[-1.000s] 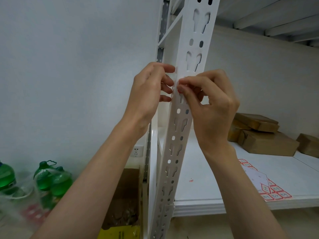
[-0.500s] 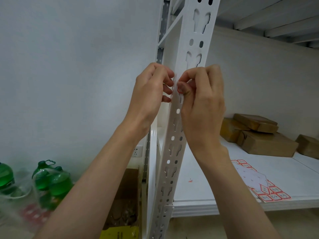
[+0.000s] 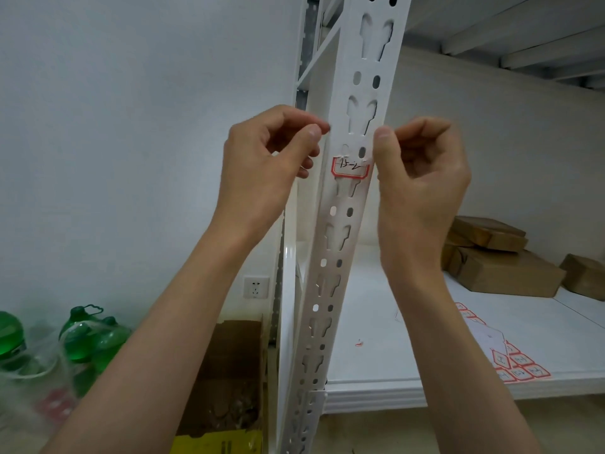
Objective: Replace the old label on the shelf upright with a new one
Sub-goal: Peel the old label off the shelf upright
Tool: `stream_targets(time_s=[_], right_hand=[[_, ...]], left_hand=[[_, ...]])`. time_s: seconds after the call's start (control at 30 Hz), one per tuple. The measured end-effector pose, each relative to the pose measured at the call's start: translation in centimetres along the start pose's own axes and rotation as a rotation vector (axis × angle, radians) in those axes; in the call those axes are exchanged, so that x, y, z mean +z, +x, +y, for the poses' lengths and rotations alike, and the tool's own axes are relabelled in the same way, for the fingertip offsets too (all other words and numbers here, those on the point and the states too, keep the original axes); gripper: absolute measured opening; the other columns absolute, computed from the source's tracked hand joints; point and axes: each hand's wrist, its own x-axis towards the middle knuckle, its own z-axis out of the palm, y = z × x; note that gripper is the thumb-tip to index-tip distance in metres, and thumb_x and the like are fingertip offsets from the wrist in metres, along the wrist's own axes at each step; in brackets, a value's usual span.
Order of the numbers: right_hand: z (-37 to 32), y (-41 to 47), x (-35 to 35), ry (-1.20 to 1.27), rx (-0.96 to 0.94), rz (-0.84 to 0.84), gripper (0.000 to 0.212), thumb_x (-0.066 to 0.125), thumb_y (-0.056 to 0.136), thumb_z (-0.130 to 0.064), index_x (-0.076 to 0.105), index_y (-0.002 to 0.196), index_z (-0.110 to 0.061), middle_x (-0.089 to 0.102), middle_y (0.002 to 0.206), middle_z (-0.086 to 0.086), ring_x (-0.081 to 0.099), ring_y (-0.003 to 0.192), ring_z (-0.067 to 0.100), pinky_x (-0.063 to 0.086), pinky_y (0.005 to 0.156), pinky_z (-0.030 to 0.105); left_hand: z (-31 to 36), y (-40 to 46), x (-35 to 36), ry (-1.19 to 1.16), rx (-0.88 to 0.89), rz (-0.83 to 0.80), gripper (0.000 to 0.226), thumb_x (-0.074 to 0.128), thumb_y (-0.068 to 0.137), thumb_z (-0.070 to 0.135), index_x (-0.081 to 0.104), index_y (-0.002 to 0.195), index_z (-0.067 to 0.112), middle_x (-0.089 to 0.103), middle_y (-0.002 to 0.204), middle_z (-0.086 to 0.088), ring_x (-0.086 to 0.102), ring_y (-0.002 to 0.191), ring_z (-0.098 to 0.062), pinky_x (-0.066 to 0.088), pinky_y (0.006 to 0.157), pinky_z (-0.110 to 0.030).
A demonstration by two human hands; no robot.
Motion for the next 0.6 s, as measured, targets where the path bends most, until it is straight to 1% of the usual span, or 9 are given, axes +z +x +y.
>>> stream_targets(time_s=[0.07, 0.17, 0.23, 0.33, 0.43, 0.5, 0.6], right_hand=[[0.0, 0.3, -0.6, 0.038, 0.054, 0.019, 0.014, 0.071, 0.091, -0.014, 0.059, 0.086, -0.015, 0.060, 0.079, -0.006, 0.059, 0.072, 0.010, 0.055, 0.071, 0.029], [0.1, 0.6, -1.2, 0.062, 0.142, 0.002, 0.011, 0.075, 0.089, -0.013, 0.065, 0.083, -0.014, 0.065, 0.078, -0.002, 0.060, 0.072, 0.012, 0.054, 0.069, 0.026], [0.1, 0.6, -1.4, 0.078, 0.188, -0.025, 0.008, 0.077, 0.087, -0.013, 0.070, 0.085, -0.010, 0.069, 0.079, 0.002, 0.063, 0.072, 0.013, 0.054, 0.067, 0.024], [0.4, 0.6, -1.7, 0.088, 0.232, -0.053, 0.003, 0.075, 0.088, -0.012, 0.073, 0.087, -0.010, 0.073, 0.082, 0.005, 0.066, 0.073, 0.016, 0.056, 0.068, 0.024], [1.4, 0.8, -2.3, 0.083, 0.281, -0.054, 0.005, 0.070, 0.093, -0.011, 0.074, 0.095, -0.009, 0.074, 0.086, 0.009, 0.068, 0.076, 0.018, 0.057, 0.073, 0.024], [2.3, 0.9, -2.9, 0.073, 0.332, -0.041, 0.010, 0.064, 0.096, -0.008, 0.074, 0.097, -0.010, 0.073, 0.086, 0.007, 0.068, 0.076, 0.017, 0.058, 0.073, 0.024], [4.3, 0.9, -3.9, -0.008, 0.412, -0.052, 0.019, 0.057, 0.100, -0.005, 0.074, 0.094, -0.013, 0.071, 0.081, 0.004, 0.066, 0.072, 0.012, 0.059, 0.072, 0.025]], left_hand=[[-0.1, 0.1, -0.4, 0.003, 0.008, 0.006, 0.011, 0.065, 0.098, 0.015, 0.076, 0.101, 0.018, 0.072, 0.081, 0.006, 0.068, 0.073, -0.008, 0.055, 0.069, -0.020], [0.0, 0.2, -0.7, 0.009, 0.009, 0.007, 0.010, 0.069, 0.096, 0.023, 0.077, 0.098, 0.016, 0.072, 0.079, 0.006, 0.068, 0.070, -0.009, 0.056, 0.067, -0.022], [0.1, 0.1, -0.5, 0.025, 0.004, -0.028, 0.015, 0.072, 0.093, 0.030, 0.075, 0.099, 0.017, 0.071, 0.081, 0.007, 0.068, 0.070, -0.009, 0.058, 0.066, -0.024], [0.2, -0.1, 0.0, 0.089, -0.013, -0.054, 0.025, 0.076, 0.089, 0.035, 0.071, 0.109, 0.019, 0.071, 0.088, 0.003, 0.070, 0.077, -0.014, 0.060, 0.066, -0.024], [0.1, 0.0, 0.0, 0.074, -0.050, -0.051, 0.026, 0.076, 0.090, 0.033, 0.070, 0.113, 0.022, 0.071, 0.089, 0.005, 0.070, 0.076, -0.015, 0.059, 0.065, -0.022], [-0.1, 0.1, 0.1, 0.061, -0.086, -0.078, 0.028, 0.075, 0.091, 0.030, 0.070, 0.117, 0.022, 0.072, 0.091, 0.007, 0.070, 0.077, -0.014, 0.057, 0.065, -0.021], [-0.4, 0.1, 0.3, 0.017, -0.132, -0.146, 0.026, 0.069, 0.094, 0.022, 0.073, 0.119, 0.020, 0.076, 0.096, 0.008, 0.067, 0.079, -0.005, 0.053, 0.065, -0.018]])
